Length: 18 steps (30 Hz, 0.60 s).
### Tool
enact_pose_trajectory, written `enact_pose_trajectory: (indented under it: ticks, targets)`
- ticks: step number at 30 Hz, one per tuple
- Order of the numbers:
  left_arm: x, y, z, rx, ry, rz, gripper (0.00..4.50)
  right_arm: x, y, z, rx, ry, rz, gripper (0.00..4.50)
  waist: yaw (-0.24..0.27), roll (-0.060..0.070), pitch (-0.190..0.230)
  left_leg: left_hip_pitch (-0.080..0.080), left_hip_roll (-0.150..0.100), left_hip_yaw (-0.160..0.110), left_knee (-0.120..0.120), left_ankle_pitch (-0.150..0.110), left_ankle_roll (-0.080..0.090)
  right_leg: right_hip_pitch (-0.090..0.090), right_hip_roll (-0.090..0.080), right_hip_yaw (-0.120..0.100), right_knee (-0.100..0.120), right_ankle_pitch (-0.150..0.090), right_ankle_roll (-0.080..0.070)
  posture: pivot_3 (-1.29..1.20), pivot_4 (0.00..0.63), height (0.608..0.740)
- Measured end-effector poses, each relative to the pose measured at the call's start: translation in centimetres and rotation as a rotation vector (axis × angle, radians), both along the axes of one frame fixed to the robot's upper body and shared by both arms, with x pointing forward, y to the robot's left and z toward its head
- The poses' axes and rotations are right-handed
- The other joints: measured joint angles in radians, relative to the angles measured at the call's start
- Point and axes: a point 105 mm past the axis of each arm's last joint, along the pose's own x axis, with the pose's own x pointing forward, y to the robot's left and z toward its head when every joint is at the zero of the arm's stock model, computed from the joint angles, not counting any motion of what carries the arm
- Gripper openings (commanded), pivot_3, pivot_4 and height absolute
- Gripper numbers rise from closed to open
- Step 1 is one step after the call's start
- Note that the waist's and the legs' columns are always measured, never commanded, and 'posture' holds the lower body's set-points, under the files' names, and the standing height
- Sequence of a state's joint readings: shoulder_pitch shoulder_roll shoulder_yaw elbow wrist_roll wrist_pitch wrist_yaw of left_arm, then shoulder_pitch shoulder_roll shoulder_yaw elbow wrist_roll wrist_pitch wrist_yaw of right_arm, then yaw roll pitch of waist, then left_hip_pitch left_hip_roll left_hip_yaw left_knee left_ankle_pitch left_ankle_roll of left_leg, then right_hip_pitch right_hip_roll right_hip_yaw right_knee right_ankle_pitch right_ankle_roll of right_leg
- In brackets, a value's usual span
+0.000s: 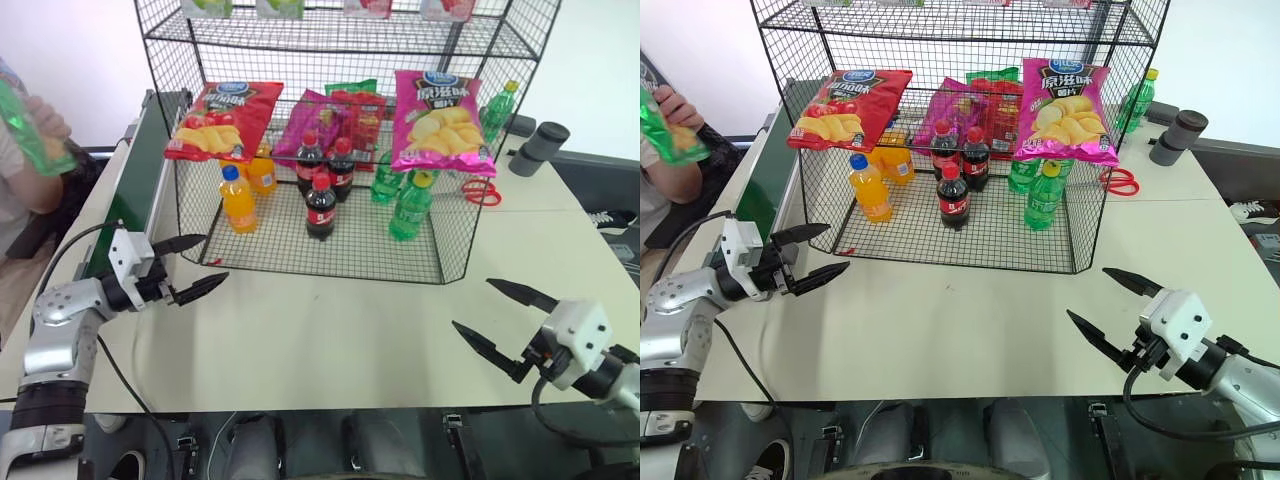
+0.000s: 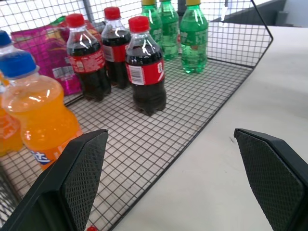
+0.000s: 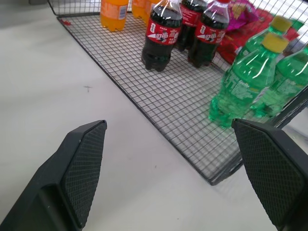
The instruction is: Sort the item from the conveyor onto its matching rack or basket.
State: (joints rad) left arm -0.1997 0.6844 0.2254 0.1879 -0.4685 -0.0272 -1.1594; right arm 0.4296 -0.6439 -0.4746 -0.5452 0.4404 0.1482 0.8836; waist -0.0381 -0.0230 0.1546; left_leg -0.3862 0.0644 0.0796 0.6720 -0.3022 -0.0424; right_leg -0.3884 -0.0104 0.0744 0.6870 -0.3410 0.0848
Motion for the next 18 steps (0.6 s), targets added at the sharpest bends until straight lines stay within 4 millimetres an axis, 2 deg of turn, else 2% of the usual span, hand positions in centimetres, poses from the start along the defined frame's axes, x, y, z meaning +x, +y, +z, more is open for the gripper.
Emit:
enact_pose_trajectory:
  ticks: [7,18]
  targets:
    - [0.0,0.1,0.2,0.000,-0.013,0.020,4.50,0.2,0.9,-0.1,0.004,0.000,0.046,4.35,-0.001,0.000,0.000,-0.001,0.000,-0.001,0.006,-0.001,0.001,0.001,0.000,0.000,0.002,0.000,0.000,0.00,0.150,0.740]
    - [0.0,0.5,0.5,-0.003,-0.030,0.051,4.50,0.2,1.1,0.0,0.018,0.005,0.070,4.35,0.000,0.000,0.000,-0.001,0.000,-0.001,0.009,-0.001,0.002,0.002,0.000,0.000,0.002,0.001,0.002,0.00,0.150,0.740]
